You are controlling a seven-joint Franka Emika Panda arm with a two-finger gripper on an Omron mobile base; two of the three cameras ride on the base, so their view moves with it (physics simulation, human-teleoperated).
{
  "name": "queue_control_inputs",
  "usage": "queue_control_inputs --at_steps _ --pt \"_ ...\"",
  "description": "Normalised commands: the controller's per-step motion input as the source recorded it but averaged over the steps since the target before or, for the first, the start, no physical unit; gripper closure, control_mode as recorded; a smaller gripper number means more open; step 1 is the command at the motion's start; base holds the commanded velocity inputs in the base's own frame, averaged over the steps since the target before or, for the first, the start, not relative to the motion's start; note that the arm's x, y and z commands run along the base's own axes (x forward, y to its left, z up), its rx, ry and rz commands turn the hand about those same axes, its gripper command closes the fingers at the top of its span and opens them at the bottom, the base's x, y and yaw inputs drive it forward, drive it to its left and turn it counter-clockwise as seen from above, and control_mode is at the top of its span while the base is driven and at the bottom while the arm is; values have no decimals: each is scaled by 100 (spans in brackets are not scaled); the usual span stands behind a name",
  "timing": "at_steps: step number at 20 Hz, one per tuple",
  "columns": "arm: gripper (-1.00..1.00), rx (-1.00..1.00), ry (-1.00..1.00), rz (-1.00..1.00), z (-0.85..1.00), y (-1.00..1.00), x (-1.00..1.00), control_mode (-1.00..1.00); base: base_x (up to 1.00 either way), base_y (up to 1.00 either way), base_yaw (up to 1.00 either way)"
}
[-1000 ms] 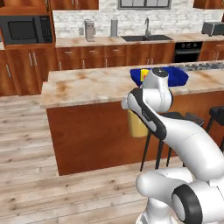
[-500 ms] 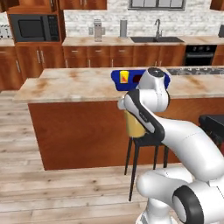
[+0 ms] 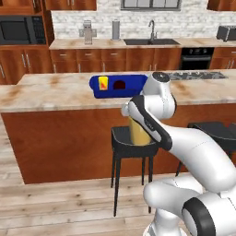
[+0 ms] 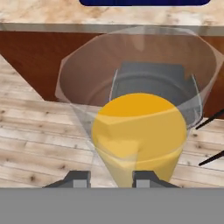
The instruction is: There is a tray on the dining counter. Grab the cup, mug, and pitcher and place them on the tray. The pitcher may be placed next to the tray if it cannot fit the tray.
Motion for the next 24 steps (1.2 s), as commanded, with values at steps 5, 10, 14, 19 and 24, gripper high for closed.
queue_control_inputs --at_steps 5,10,14,19,24 --pt "100 0 0 0 0 0 0 100 43 -33 -26" --pt "100 0 0 0 0 0 0 100 63 -1 -26" --pt "100 0 0 0 0 0 0 100 47 8 -26" --pt "100 0 0 0 0 0 0 100 48 8 -25" --pt "100 0 0 0 0 0 0 100 67 1 -6"
